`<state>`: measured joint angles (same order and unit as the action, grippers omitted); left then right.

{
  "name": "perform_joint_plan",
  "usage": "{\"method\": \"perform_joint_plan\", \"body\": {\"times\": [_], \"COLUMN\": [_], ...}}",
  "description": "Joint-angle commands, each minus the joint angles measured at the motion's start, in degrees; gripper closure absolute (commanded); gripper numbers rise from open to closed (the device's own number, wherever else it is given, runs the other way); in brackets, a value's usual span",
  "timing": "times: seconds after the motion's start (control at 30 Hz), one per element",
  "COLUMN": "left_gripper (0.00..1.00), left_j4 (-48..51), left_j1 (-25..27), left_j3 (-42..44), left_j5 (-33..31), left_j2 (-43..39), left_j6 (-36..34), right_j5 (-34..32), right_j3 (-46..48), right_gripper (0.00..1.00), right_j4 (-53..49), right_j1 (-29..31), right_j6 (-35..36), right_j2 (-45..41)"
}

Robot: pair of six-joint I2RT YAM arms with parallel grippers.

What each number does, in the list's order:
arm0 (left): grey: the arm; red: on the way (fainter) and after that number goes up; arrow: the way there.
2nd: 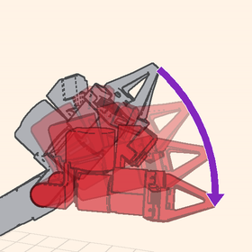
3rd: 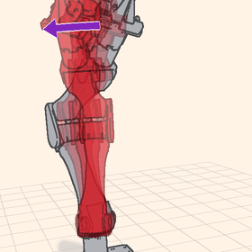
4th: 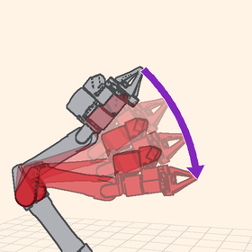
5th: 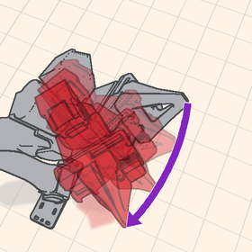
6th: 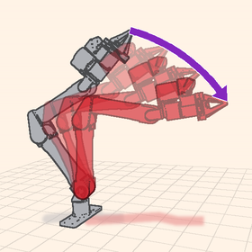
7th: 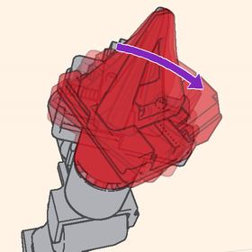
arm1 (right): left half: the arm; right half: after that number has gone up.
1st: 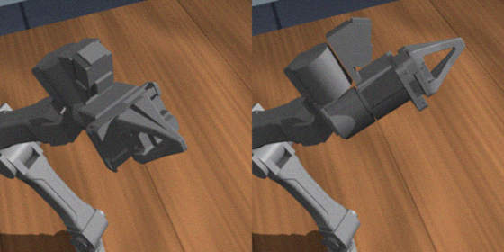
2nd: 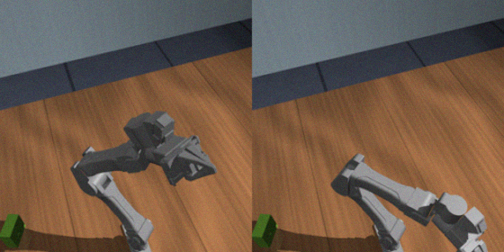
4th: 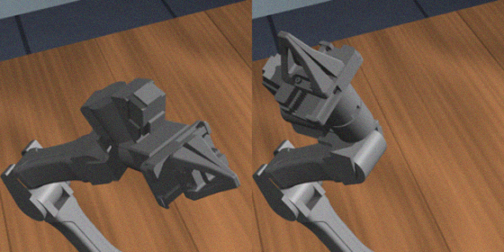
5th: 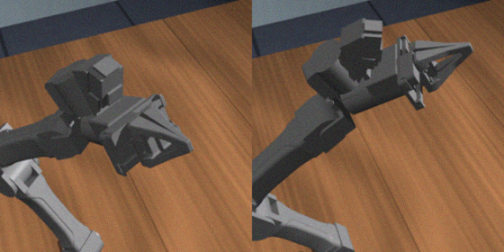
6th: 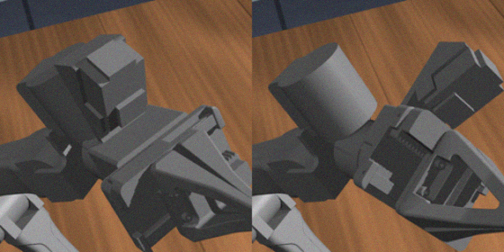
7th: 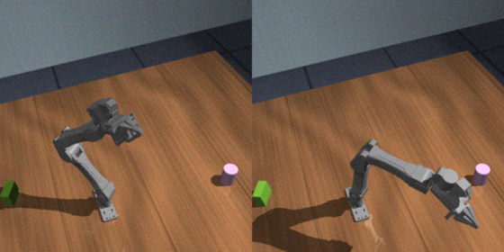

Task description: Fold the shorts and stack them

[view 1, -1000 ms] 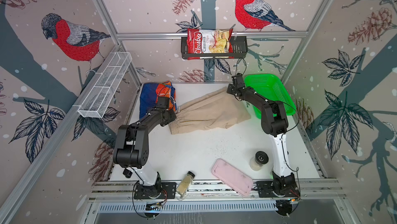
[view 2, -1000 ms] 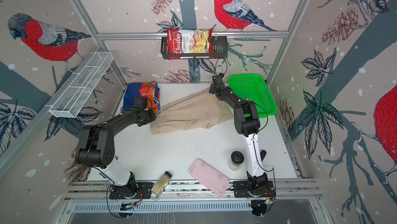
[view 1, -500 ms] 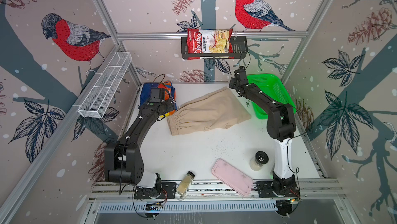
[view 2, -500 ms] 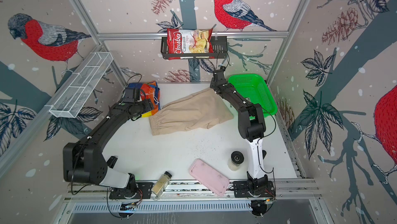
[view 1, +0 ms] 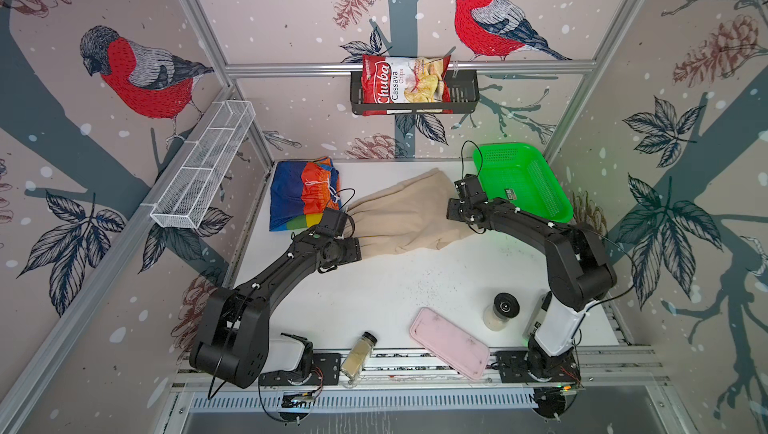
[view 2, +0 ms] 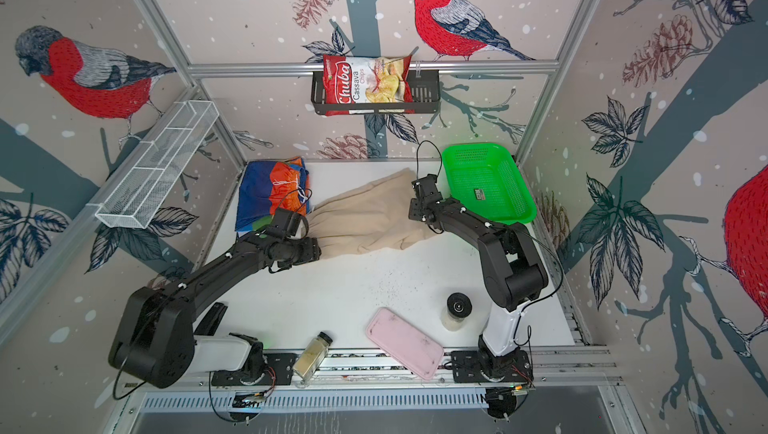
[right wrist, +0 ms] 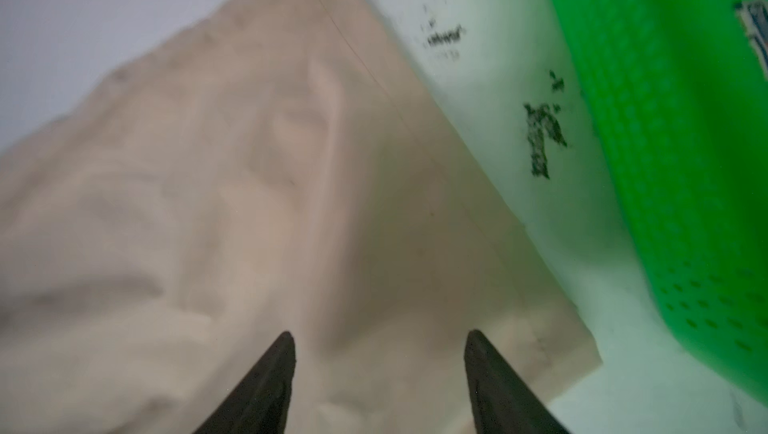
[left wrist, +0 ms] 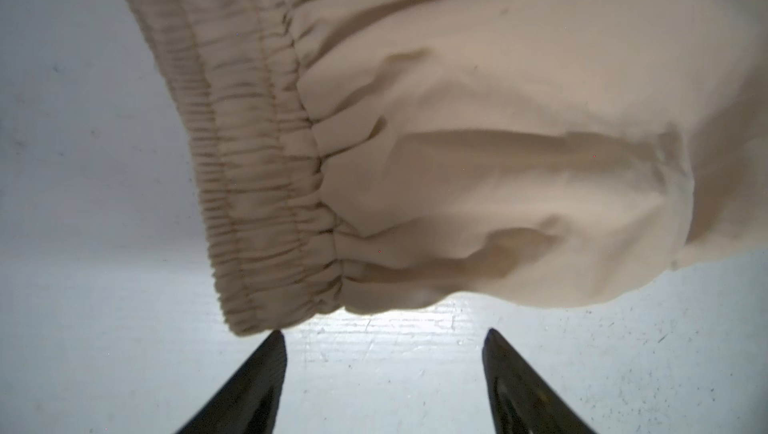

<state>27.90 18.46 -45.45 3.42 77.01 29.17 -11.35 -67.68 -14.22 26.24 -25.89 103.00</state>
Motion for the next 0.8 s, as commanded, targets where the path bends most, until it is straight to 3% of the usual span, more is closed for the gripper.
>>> {"method": "perform_joint_plan", "body": {"times": [0.0,0.3,0.4,0.47,0.57,0.7,0.77], "left_gripper": [0.25,0.28,0.41,0.60,0.80,0.93,0.94], "left_j4": [-2.26,-8.66,-9.18,-8.95,-9.21,-9.49,-9.70], "left_j1": [0.10,0.01,0.00,-0.55,-3.11,-6.02,-6.00], "left_j3": [1.75,3.49,3.84,4.47,6.52,9.19,9.86], "left_j5": [-1.58,-5.57,-7.01,-8.22,-7.69,-7.10,-5.66], "left_j2": [-0.27,5.75,7.26,7.88,8.00,7.50,7.20], "left_j6": [0.96,3.37,3.43,3.15,2.33,2.24,2.15], "right_j5": [0.92,0.66,-0.12,-0.47,-0.47,-2.14,-2.41], "right_j3": [2.09,1.19,0.95,0.88,0.59,-0.29,-1.17], "right_gripper": [0.34,0.34,0.36,0.39,0.47,0.48,0.48], "right_j4": [-0.27,2.09,2.60,2.92,3.32,3.15,2.85], "right_j1": [-0.91,-2.92,-3.19,-3.75,-5.37,-6.73,-6.62], "right_j6": [-1.42,-1.74,-1.39,-0.93,-0.07,0.74,1.29], "right_j2": [-0.40,4.61,6.05,6.91,8.12,9.21,9.09]}}
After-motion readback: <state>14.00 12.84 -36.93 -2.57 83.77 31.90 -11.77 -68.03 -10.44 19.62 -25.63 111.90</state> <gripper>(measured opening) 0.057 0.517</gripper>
